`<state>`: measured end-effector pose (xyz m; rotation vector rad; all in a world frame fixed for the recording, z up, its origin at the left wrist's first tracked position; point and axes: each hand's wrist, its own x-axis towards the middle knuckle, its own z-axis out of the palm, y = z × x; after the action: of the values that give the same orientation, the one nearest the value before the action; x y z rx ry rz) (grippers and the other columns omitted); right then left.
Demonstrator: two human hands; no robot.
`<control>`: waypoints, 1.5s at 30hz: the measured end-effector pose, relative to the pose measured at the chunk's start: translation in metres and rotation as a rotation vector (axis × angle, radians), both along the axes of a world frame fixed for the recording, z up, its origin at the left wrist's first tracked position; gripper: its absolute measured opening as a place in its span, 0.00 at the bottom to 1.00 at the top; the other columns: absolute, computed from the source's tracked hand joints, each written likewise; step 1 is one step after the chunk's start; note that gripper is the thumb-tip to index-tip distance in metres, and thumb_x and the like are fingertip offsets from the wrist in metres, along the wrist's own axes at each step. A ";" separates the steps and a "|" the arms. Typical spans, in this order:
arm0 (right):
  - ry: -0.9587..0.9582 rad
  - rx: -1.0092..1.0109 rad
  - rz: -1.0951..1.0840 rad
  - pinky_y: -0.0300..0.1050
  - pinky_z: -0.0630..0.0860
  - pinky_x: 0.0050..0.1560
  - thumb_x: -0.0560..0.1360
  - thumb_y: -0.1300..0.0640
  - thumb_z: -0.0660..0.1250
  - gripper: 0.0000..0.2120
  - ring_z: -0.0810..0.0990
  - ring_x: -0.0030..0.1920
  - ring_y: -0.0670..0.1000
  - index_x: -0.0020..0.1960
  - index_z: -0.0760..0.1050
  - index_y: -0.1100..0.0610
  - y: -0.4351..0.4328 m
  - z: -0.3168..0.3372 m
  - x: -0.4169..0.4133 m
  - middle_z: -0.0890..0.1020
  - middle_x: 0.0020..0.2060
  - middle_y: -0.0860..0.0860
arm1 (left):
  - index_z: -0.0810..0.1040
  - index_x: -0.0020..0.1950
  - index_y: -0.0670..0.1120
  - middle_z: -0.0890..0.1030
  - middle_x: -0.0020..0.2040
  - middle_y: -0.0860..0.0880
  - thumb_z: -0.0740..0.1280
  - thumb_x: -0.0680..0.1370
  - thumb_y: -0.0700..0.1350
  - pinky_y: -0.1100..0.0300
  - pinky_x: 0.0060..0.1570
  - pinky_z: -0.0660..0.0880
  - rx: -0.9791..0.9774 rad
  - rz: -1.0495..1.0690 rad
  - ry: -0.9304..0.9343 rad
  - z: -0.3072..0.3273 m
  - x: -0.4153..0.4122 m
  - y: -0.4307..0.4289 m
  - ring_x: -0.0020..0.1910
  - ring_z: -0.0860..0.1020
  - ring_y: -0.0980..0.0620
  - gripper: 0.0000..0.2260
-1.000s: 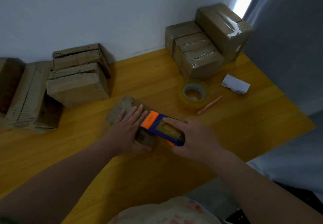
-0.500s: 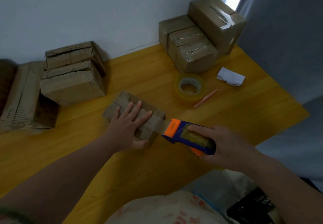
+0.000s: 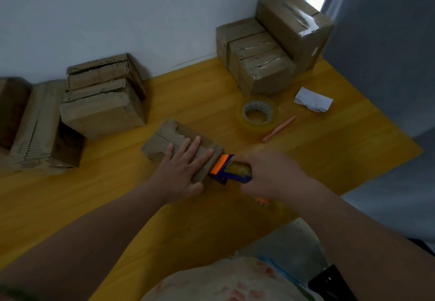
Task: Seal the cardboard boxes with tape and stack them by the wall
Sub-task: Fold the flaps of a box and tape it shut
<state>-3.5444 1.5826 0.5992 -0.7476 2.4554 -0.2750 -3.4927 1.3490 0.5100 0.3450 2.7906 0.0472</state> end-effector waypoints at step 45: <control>-0.095 -0.527 -0.600 0.54 0.79 0.55 0.64 0.60 0.81 0.37 0.74 0.59 0.51 0.65 0.65 0.45 0.051 -0.063 -0.003 0.73 0.57 0.47 | 0.29 0.73 0.55 0.30 0.73 0.54 0.55 0.82 0.51 0.43 0.73 0.40 -0.149 -0.168 -0.038 0.018 -0.020 0.003 0.77 0.38 0.47 0.33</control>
<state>-3.5472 1.6331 0.5358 -0.1546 2.4760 -1.1831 -3.5123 1.3525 0.5275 0.5332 2.6970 -0.1896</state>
